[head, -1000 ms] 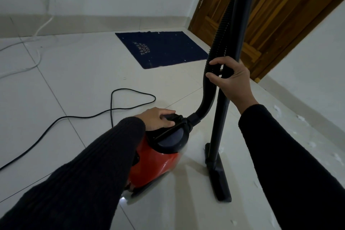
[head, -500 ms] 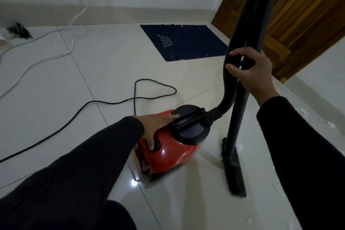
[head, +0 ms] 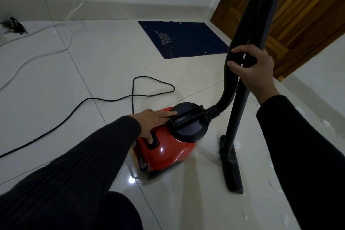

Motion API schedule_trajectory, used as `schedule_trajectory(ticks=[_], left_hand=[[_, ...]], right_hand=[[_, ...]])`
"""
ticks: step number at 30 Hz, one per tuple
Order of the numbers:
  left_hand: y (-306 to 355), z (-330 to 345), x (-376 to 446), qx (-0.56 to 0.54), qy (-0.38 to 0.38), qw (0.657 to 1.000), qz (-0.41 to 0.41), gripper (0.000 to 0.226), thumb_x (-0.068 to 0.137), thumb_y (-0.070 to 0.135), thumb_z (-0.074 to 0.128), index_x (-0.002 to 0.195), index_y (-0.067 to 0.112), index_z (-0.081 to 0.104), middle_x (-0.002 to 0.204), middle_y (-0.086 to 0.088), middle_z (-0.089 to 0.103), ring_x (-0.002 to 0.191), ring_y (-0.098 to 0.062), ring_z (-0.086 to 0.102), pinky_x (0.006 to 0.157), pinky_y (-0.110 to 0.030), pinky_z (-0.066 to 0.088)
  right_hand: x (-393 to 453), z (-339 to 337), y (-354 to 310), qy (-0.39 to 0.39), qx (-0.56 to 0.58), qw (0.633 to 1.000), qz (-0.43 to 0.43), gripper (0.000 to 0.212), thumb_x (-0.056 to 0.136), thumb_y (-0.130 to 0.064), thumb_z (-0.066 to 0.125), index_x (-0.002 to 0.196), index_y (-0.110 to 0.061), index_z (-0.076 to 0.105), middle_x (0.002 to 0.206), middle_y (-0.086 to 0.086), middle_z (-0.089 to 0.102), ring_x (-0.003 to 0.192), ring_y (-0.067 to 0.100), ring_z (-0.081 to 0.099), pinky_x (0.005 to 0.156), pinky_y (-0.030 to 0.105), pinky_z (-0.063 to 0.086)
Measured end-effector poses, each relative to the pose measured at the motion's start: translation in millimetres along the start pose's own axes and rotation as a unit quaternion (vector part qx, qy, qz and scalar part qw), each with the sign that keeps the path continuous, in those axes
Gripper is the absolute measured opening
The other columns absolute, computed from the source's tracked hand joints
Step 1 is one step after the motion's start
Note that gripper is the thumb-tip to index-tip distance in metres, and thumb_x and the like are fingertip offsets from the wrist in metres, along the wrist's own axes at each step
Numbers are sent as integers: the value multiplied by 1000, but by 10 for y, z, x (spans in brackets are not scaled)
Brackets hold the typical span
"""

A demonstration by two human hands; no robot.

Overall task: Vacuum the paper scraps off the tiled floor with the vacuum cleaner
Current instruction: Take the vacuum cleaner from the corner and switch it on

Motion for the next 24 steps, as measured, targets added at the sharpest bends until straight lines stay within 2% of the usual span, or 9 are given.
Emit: schedule_trajectory(ticks=[2, 4, 6, 9, 11, 14, 19, 21, 24], left_hand=[[-11, 5, -8, -5, 6, 1000, -5, 108, 70, 17, 79, 148, 46, 11, 159, 18, -11, 139, -30, 23, 112, -50, 31], [-26, 10, 4, -25, 6, 999, 19, 107, 69, 14, 79, 149, 44, 14, 160, 11, -10, 144, -27, 17, 115, -47, 28], [-51, 20, 13, -56, 4, 998, 31, 107, 69, 10, 78, 148, 45, 15, 159, 11, -9, 146, -23, 14, 115, -46, 28], [-85, 58, 20, -77, 3, 997, 18, 107, 71, 7, 76, 146, 51, 15, 159, 15, -9, 147, -20, 9, 115, -48, 28], [-92, 86, 28, -71, 4, 997, -7, 108, 72, 6, 76, 144, 55, 13, 159, 15, -10, 148, -20, 4, 116, -50, 25], [-72, 98, 40, -58, 17, 998, -34, 111, 72, 6, 75, 145, 54, 7, 160, 13, -7, 148, -18, 4, 116, -50, 24], [-126, 166, 64, -65, 36, 996, -40, 121, 69, 7, 78, 142, 58, -4, 160, 16, -1, 148, -17, 8, 113, -51, 31], [-161, 174, 80, -87, 32, 995, -38, 122, 67, 10, 79, 143, 56, -4, 161, 14, 1, 148, -20, 11, 113, -53, 30], [-159, 122, 89, -88, 8, 995, -38, 116, 69, 13, 79, 150, 41, 1, 162, 7, 2, 147, -21, 14, 117, -50, 21]], right_hand=[[-8, 21, 1, 2, -5, 1000, -2, 27, 75, -23, 74, 97, -36, 65, 108, -3, 63, 104, 27, 61, 88, 45, 57], [-16, 28, 11, 1, -9, 1000, -1, 27, 75, -22, 74, 98, -33, 65, 107, -4, 62, 104, 26, 60, 88, 42, 57], [-23, 25, 22, -1, -9, 1000, 2, 26, 75, -23, 74, 98, -32, 65, 108, -1, 62, 103, 27, 60, 86, 40, 57], [-13, 27, 38, -3, -7, 1000, 1, 27, 76, -23, 74, 98, -35, 64, 106, -7, 61, 105, 28, 60, 88, 43, 56], [1, 28, 46, -2, -5, 1000, 2, 28, 76, -23, 74, 99, -34, 64, 109, -3, 60, 106, 25, 59, 88, 37, 56], [27, 42, 54, -6, 3, 1000, 5, 27, 76, -22, 73, 99, -32, 65, 114, 7, 61, 104, 19, 58, 84, 21, 52], [34, 88, 51, -10, 3, 1000, 2, 25, 77, -18, 74, 98, -28, 66, 116, 15, 62, 101, 19, 57, 78, 5, 46], [13, 77, 31, -9, 1, 1000, 0, 25, 76, -18, 74, 98, -29, 66, 116, 13, 60, 102, 19, 57, 80, 8, 48], [-5, 46, 12, -1, 2, 1000, 0, 25, 77, -19, 73, 98, -30, 66, 112, 4, 58, 104, 19, 57, 86, 23, 53]])
Point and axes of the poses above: each hand's wrist, its own x-axis towards the middle knuckle, its own z-axis out of the palm, y = z × x, the point moved 2 cm from there along x, towards the middle knuckle
